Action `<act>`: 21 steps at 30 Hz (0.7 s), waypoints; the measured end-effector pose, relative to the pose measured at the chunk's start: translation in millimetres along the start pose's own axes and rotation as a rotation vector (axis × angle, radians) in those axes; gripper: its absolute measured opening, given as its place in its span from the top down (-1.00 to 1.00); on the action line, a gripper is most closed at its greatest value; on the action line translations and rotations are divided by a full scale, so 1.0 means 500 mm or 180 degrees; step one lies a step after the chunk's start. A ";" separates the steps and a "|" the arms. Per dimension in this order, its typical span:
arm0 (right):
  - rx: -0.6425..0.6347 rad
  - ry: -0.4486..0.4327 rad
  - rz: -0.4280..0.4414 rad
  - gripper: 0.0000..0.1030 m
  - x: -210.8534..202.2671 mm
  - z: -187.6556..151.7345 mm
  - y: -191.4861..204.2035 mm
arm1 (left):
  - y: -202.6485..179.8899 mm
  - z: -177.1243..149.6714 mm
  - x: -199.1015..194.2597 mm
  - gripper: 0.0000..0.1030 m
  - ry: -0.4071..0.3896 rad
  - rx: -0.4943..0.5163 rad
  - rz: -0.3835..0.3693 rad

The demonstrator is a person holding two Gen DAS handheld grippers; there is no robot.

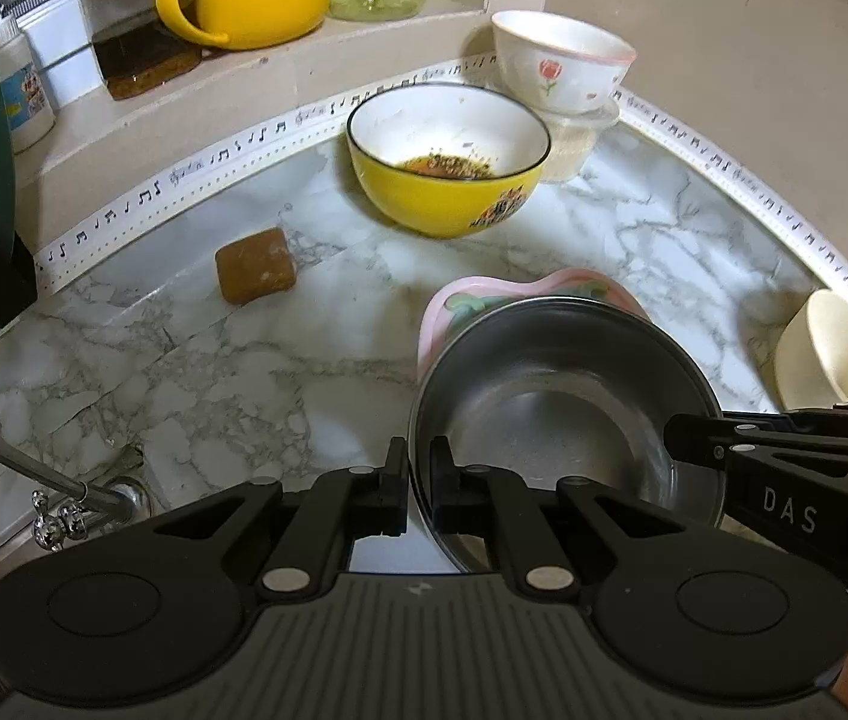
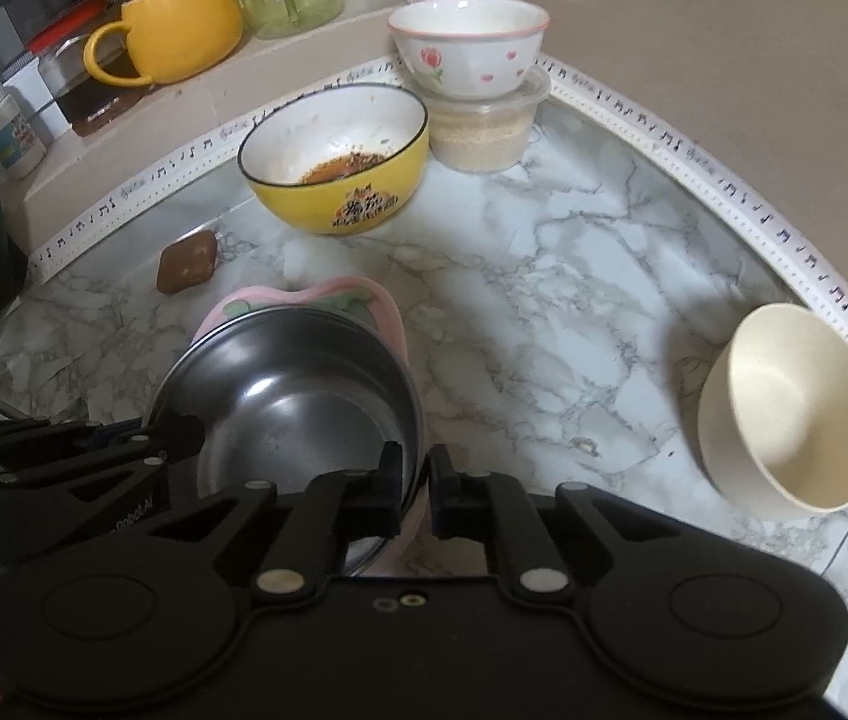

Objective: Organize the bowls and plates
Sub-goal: 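Lift the pink-handled pot off the counter with both grippers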

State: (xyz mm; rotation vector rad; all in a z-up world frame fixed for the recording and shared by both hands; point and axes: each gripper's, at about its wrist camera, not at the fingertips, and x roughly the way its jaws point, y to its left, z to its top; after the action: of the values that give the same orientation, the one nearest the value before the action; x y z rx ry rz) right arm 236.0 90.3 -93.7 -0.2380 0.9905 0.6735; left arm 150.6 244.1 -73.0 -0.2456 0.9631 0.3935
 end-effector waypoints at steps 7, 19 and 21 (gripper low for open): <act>0.0088 -0.0175 0.0012 0.81 -0.062 0.016 -0.027 | -0.033 0.027 -0.062 0.88 -0.0154 0.0065 -0.0070; 0.0231 -0.0382 -0.0142 0.81 -0.219 -0.023 -0.102 | -0.149 0.015 -0.178 0.88 -0.0271 0.0361 -0.0309; 0.0255 -0.0386 -0.0202 0.81 -0.243 -0.035 -0.117 | -0.175 0.011 -0.197 0.88 -0.0289 0.0446 -0.0343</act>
State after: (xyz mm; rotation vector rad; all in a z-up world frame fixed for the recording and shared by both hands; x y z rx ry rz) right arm 215.6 -14.0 -8.4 -0.1557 0.8881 0.5825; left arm 142.3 145.8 14.5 -0.1501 0.8798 0.2353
